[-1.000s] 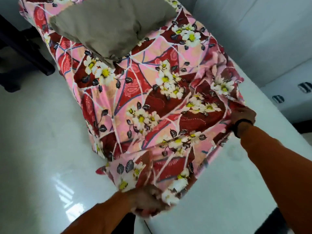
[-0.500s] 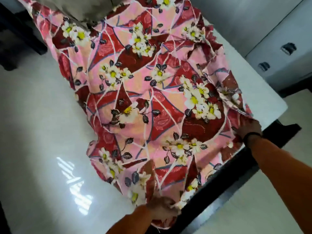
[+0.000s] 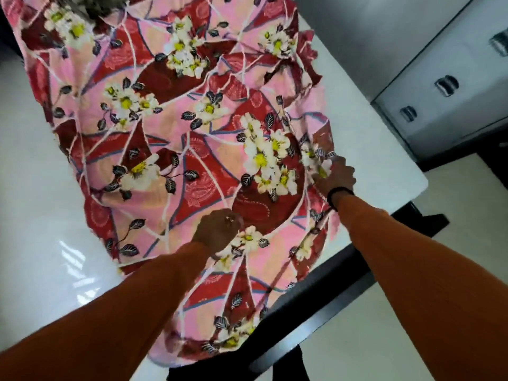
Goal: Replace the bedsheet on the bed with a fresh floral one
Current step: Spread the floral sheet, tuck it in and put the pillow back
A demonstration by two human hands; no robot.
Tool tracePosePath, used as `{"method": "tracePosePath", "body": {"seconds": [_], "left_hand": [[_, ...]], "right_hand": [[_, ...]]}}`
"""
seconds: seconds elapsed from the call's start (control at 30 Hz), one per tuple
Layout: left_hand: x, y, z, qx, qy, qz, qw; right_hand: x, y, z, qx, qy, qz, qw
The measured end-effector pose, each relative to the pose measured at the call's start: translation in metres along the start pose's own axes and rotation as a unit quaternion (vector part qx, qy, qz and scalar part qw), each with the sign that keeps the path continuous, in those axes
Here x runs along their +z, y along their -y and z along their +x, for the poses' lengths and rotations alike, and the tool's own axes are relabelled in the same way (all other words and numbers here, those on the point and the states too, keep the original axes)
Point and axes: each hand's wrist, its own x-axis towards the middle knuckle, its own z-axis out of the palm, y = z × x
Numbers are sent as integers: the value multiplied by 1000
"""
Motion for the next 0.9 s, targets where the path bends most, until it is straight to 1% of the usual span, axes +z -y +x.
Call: {"method": "tracePosePath", "body": {"seconds": [0.1, 0.13, 0.2, 0.27, 0.33, 0.37, 0.4, 0.43, 0.5, 0.53, 0.6, 0.63, 0.67, 0.7, 0.73, 0.77, 0.8, 0.83, 0.87, 0.9], "left_hand": [[19, -49, 60, 34, -39, -5, 999], [29, -67, 84, 36, -63, -1, 997], [50, -102, 132, 33, -117, 12, 993], [67, -136, 173, 29, -173, -15, 984], [87, -174, 206, 5, -205, -83, 975], [99, -190, 221, -11, -203, -107, 973], [113, -202, 233, -33, -193, -129, 972], [125, -212, 242, -58, -174, -156, 971], [171, -211, 266, -103, -141, -221, 960], [196, -212, 268, -118, -132, -242, 954], [224, -241, 235, -139, -78, -282, 946], [235, -257, 216, -136, -41, -301, 943], [249, -263, 202, -125, -5, -292, 948], [262, -267, 190, -100, 14, -238, 966], [271, -269, 180, -80, 31, -162, 983], [278, -268, 171, -63, 36, -92, 993], [286, -268, 165, -58, 38, -53, 996], [294, -268, 158, -51, 34, -34, 998], [300, -271, 150, -53, 22, -28, 998], [305, -273, 145, -50, 2, -16, 999]], "right_hand": [[2, 31, 66, -83, 34, -22, 996], [5, 35, 90, -114, 45, -37, 992], [3, 37, 125, -162, 55, -17, 985], [-2, 22, 147, -185, 26, 42, 981], [-24, -9, 162, -157, -20, 118, 980], [-37, -31, 166, -133, -35, 143, 980], [-47, -57, 168, -108, -32, 156, 981], [-54, -86, 161, -77, -12, 158, 984], [-62, -145, 148, -41, 33, 147, 988], [-66, -169, 139, -40, 53, 143, 988], [-72, -206, 121, -54, 115, 109, 986], [-76, -218, 114, -54, 169, 74, 981], [-79, -230, 108, -49, 222, 41, 973], [-84, -239, 105, -37, 259, 16, 965], [-89, -246, 105, -26, 269, 16, 963], [-95, -248, 109, -12, 252, 39, 967], [-105, -246, 116, -6, 213, 78, 974], [-117, -238, 122, -9, 179, 114, 977], [-129, -229, 132, -25, 160, 140, 977], [-138, -219, 142, -49, 166, 148, 974]]}}
